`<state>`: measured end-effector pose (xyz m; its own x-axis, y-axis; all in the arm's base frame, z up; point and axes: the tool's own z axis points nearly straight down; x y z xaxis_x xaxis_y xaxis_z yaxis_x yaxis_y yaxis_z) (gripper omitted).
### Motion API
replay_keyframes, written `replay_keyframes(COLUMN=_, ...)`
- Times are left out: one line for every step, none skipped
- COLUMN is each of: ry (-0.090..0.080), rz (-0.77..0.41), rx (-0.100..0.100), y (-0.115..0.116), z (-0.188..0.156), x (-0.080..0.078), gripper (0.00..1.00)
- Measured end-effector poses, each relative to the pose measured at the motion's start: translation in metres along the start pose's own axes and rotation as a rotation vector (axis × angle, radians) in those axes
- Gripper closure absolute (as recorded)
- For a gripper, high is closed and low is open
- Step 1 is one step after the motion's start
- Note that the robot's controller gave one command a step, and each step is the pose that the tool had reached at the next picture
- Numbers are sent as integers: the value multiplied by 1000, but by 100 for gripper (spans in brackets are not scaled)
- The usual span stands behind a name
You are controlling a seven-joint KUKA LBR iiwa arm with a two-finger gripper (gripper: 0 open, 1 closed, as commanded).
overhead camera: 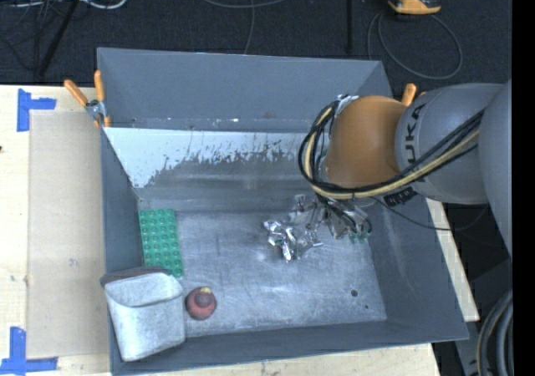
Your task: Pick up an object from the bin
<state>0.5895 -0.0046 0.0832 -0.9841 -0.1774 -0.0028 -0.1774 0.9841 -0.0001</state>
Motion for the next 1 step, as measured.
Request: replay_keyframes(ry=-5, rz=-2, rx=1, y=1, z=-76, x=-2, gripper=100)
